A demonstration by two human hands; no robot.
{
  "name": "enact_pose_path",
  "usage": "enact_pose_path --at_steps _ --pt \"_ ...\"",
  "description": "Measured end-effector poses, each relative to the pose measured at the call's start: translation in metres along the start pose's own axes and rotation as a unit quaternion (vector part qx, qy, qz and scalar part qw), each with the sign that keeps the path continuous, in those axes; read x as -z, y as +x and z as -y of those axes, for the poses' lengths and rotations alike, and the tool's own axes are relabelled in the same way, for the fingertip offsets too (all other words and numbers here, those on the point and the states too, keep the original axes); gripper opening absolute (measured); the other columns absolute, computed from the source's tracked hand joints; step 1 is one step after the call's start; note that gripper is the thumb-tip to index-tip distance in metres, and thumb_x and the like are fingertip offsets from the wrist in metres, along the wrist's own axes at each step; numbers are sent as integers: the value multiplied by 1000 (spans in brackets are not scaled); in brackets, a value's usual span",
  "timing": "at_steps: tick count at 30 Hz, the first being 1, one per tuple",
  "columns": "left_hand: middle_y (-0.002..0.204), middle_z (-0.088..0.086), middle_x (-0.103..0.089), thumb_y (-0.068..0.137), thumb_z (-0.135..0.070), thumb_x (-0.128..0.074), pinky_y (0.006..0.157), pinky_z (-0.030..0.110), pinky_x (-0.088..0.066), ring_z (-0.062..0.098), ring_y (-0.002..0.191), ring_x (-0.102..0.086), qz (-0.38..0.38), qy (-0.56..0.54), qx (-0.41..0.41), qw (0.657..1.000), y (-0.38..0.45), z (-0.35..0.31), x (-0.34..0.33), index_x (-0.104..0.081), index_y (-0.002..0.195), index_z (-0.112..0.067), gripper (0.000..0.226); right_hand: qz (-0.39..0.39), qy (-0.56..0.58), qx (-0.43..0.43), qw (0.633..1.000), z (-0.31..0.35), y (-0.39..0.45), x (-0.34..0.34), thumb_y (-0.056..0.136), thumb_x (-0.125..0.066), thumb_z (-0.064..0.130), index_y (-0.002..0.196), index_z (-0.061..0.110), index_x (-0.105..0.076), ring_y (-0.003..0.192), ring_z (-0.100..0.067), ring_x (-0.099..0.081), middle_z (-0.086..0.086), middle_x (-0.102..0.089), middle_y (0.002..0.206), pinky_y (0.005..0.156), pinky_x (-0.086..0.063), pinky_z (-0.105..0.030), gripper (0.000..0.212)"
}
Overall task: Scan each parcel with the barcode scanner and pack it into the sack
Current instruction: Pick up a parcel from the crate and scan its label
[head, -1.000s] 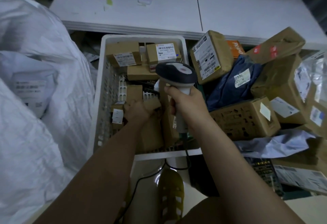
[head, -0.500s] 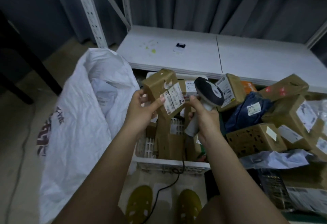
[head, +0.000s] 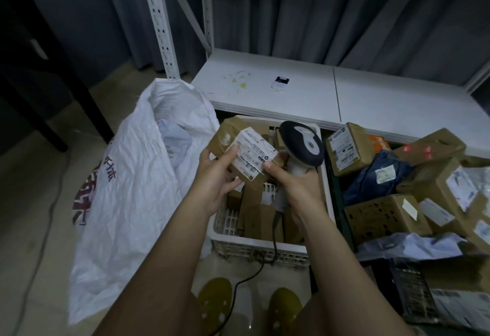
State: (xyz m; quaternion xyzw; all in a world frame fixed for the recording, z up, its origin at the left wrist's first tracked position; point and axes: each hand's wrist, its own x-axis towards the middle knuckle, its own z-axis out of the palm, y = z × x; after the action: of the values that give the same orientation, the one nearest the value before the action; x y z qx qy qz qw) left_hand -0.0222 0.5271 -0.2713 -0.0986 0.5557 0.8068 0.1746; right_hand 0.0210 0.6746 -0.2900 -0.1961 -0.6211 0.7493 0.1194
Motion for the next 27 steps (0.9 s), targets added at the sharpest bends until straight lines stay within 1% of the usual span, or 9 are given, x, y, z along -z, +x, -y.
enact_pose_path --at_steps 2,5,9,14,16,19,21,24,27 --pt "122 1 -63 81 -32 -72 92 51 -52 20 108 -63 11 3 12 1000 0 2 -1 -32 139 -24 71 23 -14 17 999 1 0 -2 69 -85 5 108 17 -67 101 -12 -69 1 -74 106 91 -55 -35 45" --pt "128 2 -59 65 -36 -80 92 59 -49 25 115 -59 43 40 44 997 0 7 -1 -24 142 -31 95 64 -25 42 997 3 -6 -7 71 -79 -6 104 22 -64 89 3 -68 10 -72 98 72 -52 -11 46" --pt "129 3 -56 79 -24 -76 94 56 -49 24 114 -60 21 65 44 997 6 9 2 -24 141 -30 81 100 -48 40 993 2 -9 -12 74 -76 -7 102 22 -63 83 8 -67 12 -71 93 67 -49 -8 42" --pt "126 6 -57 84 -21 -70 89 39 -55 19 110 -61 12 107 53 993 16 6 15 -28 136 -19 66 65 -24 4 998 1 -5 -8 76 -80 15 92 30 -64 84 2 -66 17 -72 86 76 -50 -20 27" --pt "124 5 -58 86 -21 -68 89 38 -54 19 108 -61 42 143 76 986 15 6 18 -29 138 -21 65 34 -15 -3 999 1 -2 -7 77 -80 17 88 29 -65 86 -4 -66 15 -71 85 79 -51 -27 21" --pt "117 2 -63 92 -21 -58 93 39 -52 14 102 -61 105 176 104 973 9 4 14 -38 131 -28 44 3 -10 -21 1000 0 3 -7 76 -81 16 95 21 -68 95 -21 -69 -1 -75 96 89 -55 -44 23" --pt "118 1 -64 94 -21 -56 96 40 -51 9 98 -62 113 183 94 972 9 6 13 -35 135 -32 47 -10 -8 -41 999 -3 5 -8 76 -81 10 90 18 -69 95 -26 -70 -6 -75 95 90 -55 -50 20" --pt "126 6 -60 90 -18 -62 85 32 -57 9 93 -66 96 217 58 970 13 12 14 -26 141 -25 62 -11 -16 -53 998 -4 4 -10 77 -79 5 86 16 -68 91 -24 -71 -8 -75 96 85 -58 -42 18" --pt "127 6 -55 85 -19 -70 83 31 -58 15 102 -65 85 251 22 964 19 17 18 -34 133 -26 60 -5 -36 -40 999 -3 4 -9 79 -77 6 87 18 -65 89 -18 -70 -4 -73 96 78 -57 -31 19"
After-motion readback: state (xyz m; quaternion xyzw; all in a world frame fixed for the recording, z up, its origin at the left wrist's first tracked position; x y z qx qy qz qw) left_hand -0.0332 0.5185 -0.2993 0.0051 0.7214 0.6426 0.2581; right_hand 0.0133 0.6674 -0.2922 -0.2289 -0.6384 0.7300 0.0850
